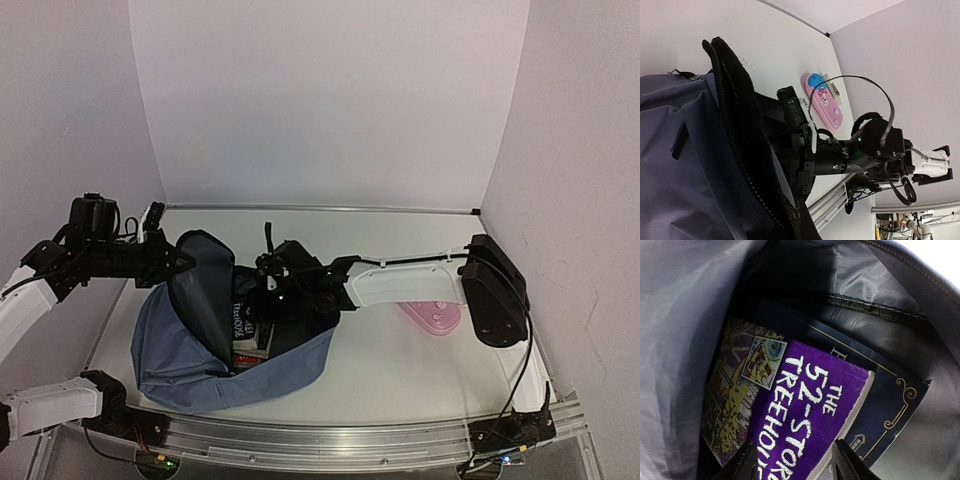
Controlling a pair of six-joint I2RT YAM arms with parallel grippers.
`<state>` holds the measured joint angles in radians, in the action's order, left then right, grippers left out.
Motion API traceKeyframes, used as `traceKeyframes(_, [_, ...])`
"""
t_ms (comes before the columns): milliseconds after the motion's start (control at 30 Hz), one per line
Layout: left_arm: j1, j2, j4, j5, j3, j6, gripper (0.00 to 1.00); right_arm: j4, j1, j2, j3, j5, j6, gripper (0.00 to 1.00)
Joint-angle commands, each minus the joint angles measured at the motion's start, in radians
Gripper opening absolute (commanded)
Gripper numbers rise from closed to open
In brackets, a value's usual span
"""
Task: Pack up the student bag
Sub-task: Place the book in the student bag.
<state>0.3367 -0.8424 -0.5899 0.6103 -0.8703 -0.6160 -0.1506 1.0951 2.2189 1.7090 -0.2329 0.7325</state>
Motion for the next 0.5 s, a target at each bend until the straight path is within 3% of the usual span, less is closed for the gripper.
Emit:
traceKeyframes(0, [-0.005,-0.013,-0.037,-0.157,-0.001,-0.064,0.00,0.019,0.012,-0.129,-0.037,0.108,-0.048,0.55])
traceKeyframes(267, [-0.005,-0.013,-0.138,-0.350,0.106,-0.277,0.00,-0.038,-0.028,-0.376,-0.169,0.281,-0.123,0.68])
traceKeyframes(467, [-0.005,0.010,-0.225,-0.442,0.177,-0.403,0.00,-0.077,-0.130,-0.508,-0.295,0.302,-0.140,0.73])
